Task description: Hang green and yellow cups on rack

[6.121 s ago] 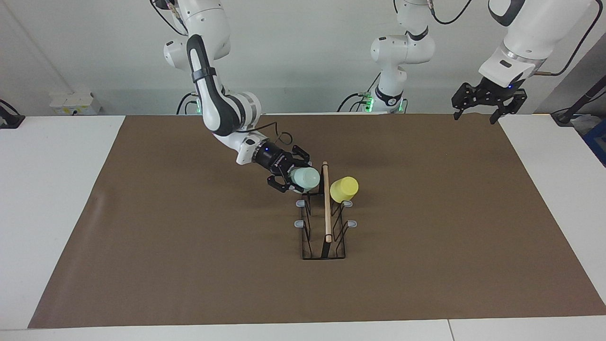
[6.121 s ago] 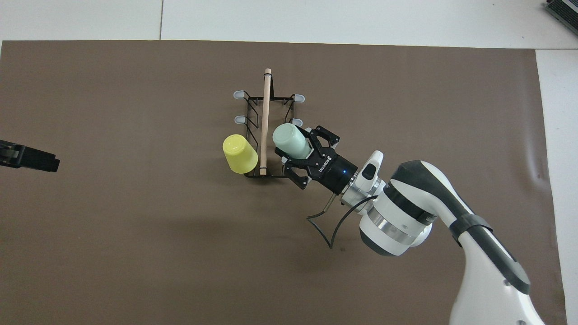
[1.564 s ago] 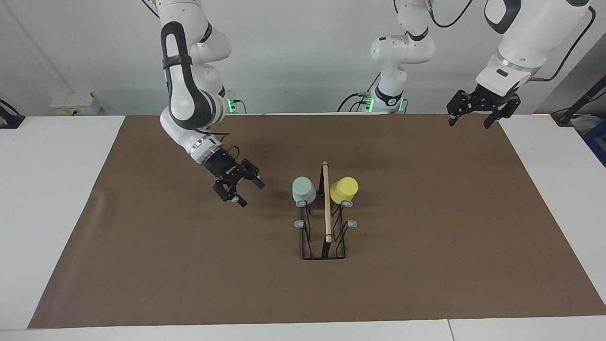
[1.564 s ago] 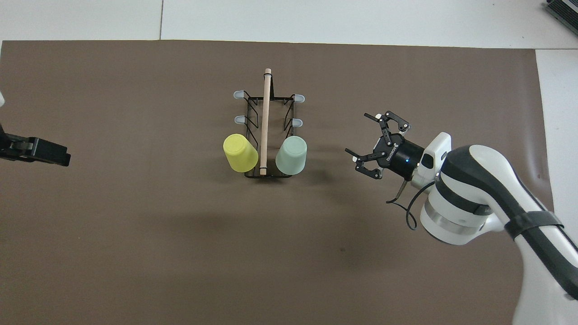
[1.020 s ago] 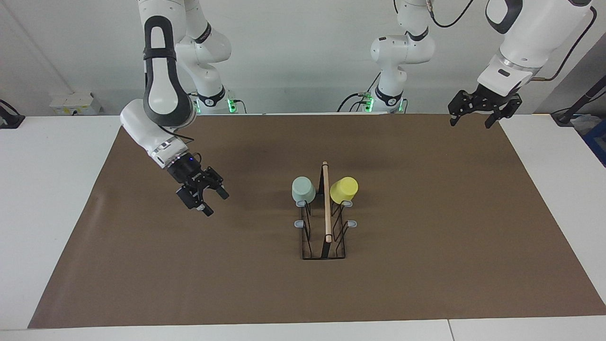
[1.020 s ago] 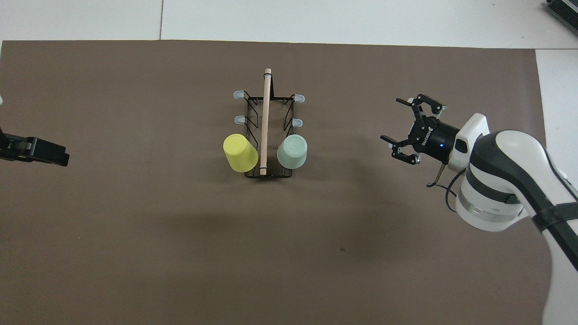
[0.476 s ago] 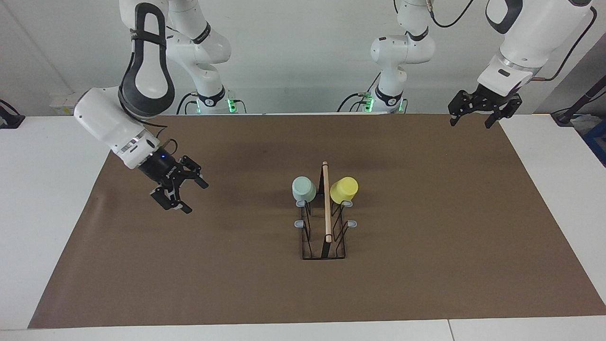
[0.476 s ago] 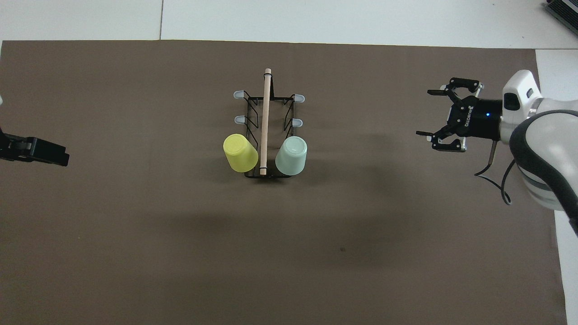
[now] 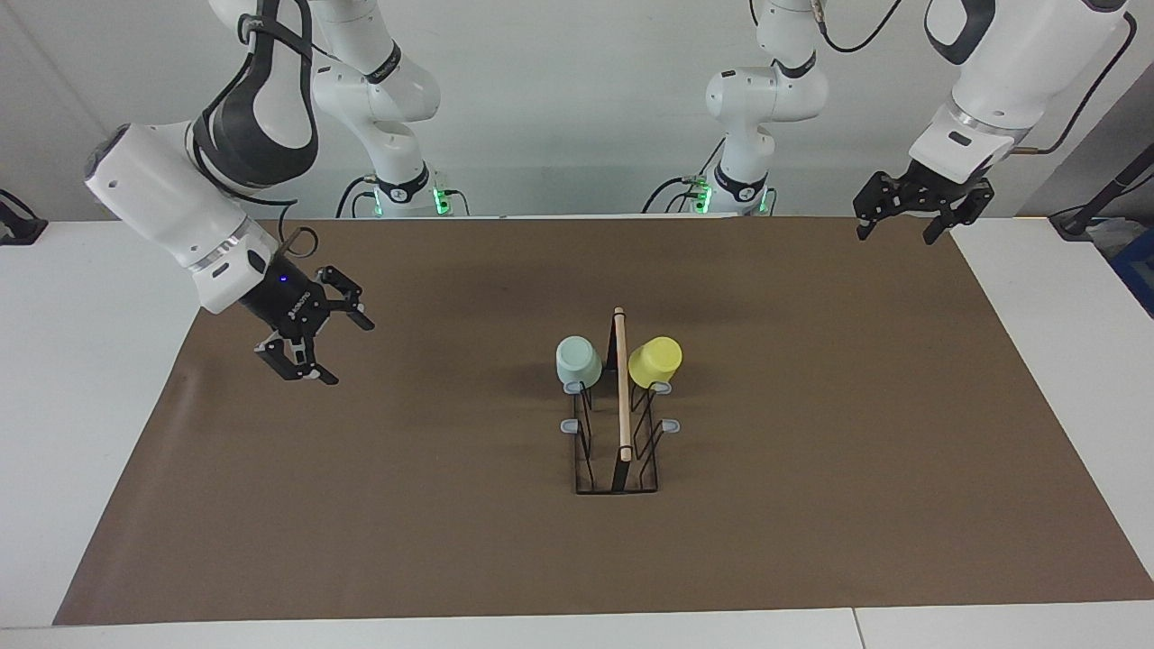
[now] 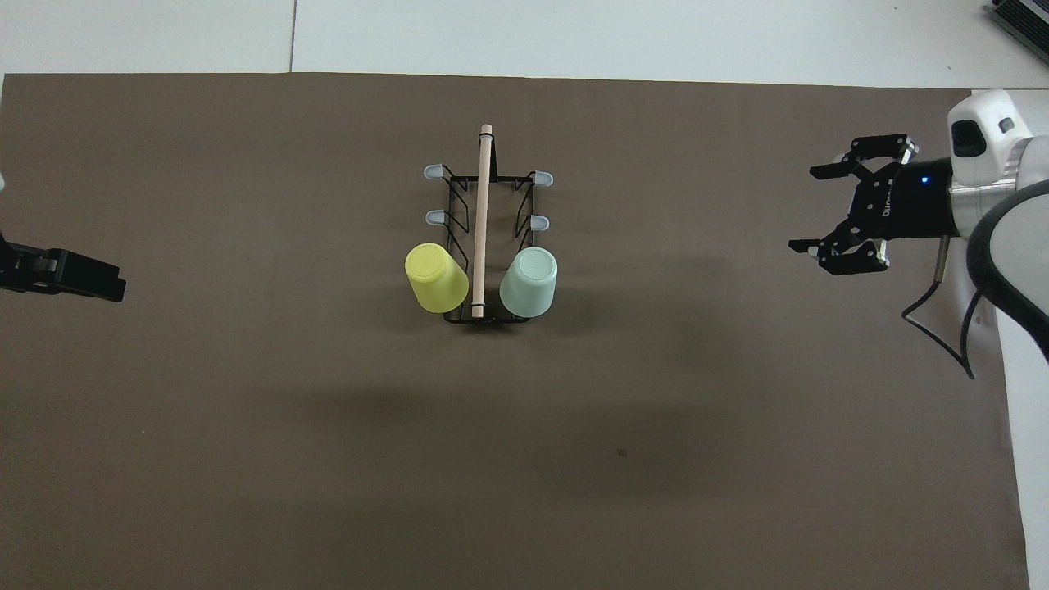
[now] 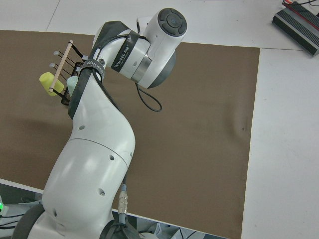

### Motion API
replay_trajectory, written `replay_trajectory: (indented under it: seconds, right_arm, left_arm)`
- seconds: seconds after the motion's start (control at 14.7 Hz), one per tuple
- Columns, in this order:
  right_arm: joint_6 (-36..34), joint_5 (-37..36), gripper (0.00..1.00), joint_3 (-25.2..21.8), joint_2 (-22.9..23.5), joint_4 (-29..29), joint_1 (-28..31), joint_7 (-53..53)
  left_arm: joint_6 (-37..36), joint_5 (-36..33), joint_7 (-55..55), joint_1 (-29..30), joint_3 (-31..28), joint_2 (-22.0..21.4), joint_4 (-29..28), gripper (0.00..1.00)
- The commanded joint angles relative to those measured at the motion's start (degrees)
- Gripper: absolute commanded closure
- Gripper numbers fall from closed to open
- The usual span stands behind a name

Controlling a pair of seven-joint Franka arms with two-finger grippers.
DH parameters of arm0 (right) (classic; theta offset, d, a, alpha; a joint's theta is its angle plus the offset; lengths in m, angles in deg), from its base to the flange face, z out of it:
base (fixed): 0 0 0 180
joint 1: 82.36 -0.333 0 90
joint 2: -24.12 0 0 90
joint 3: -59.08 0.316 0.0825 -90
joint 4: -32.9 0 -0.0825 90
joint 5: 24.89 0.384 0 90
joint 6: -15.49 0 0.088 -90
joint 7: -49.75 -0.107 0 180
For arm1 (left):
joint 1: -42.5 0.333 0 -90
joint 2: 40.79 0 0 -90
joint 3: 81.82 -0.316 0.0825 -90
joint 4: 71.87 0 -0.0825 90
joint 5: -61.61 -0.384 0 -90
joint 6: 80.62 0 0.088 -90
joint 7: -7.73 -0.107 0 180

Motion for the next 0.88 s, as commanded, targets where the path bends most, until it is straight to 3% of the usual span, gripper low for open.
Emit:
replay_trajectory:
  seconds: [0.0, 0.27, 0.54, 0.82]
  right_arm:
    - [-4.92, -4.44, 0.00, 0.42, -1.63, -0.89, 1.72, -8.49]
    - [-13.35, -13.05, 0.00, 0.69, -2.52, -5.36, 1.29, -24.04]
    - [-21.80, -15.36, 0.00, 0.77, -2.25, -10.03, 1.20, -40.22]
    - [-22.52, -17.80, 0.00, 1.21, -2.43, -10.21, 0.24, -52.52]
  left_arm:
    - [-0.11, 0.22, 0.40, -0.45, -0.39, -0.85, -0.80, 0.00]
    - [-0.11, 0.22, 0.40, -0.45, -0.39, -0.85, -0.80, 0.00]
    - [-0.11, 0.14, 0.40, -0.45, -0.39, -0.85, -0.80, 0.00]
    - [-0.11, 0.14, 0.40, -0.45, -0.39, -0.85, -0.80, 0.00]
